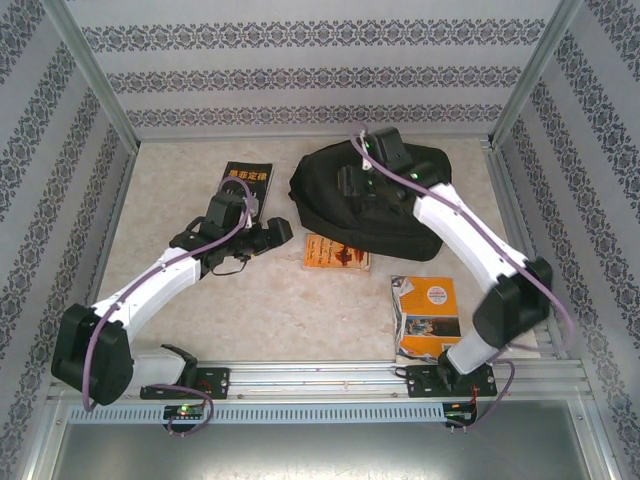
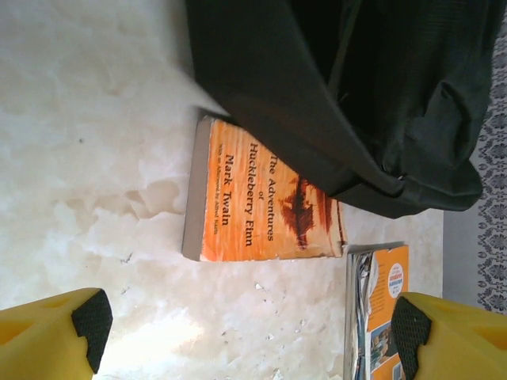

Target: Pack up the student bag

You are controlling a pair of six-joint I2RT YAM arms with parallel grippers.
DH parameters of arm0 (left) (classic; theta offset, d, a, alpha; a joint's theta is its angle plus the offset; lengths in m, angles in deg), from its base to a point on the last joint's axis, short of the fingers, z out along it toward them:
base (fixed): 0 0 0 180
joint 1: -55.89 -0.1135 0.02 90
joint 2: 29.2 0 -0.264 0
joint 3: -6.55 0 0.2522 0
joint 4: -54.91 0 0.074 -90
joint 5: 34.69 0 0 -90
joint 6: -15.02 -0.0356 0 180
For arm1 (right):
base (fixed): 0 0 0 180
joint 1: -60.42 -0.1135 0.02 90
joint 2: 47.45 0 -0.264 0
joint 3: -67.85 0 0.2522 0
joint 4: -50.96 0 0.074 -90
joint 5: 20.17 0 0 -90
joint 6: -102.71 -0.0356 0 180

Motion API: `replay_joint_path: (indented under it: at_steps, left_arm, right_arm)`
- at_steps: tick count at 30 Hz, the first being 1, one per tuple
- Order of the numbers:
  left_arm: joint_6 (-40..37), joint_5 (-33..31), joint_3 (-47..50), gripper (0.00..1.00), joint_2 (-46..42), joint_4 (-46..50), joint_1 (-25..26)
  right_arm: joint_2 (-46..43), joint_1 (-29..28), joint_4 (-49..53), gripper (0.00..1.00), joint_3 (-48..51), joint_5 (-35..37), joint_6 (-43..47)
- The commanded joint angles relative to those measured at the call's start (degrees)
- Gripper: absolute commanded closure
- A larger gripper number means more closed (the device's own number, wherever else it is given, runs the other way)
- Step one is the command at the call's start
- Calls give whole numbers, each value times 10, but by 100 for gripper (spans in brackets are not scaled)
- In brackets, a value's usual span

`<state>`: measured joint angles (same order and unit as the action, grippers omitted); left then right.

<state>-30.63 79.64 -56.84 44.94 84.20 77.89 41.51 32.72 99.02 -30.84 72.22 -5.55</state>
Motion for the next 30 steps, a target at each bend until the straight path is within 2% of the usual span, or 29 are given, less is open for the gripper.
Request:
replay_joint_path:
  at_steps: [1,6,9,12,19,24,30]
  left_arm:
    - [27,24,10,9,19,-45,-5]
    - [34,16,16,11,37,-62,1]
    - [43,10,21,13,63,-87,16]
    - [61,15,33,14,84,-120,26]
    - [60,-1,67,15,54,-120,27]
    - [57,-3,74,15,40,-116,26]
    - [48,-11,76,15,26,-106,25]
  right_arm:
    - [-87,-10,-31,39,105,12,-66]
    - [-156,-21,-93,45,297,-44,-171]
    - [-149,-20,-132,53,369,-65,-217]
    - [-130,-22,-176,54,413,-81,-259]
    - [-108,-19,-228,46,455,-93,-345]
    - [-71,14,-304,48,477,-152,-402]
    - [-52,29,-338,55,478,-176,-421]
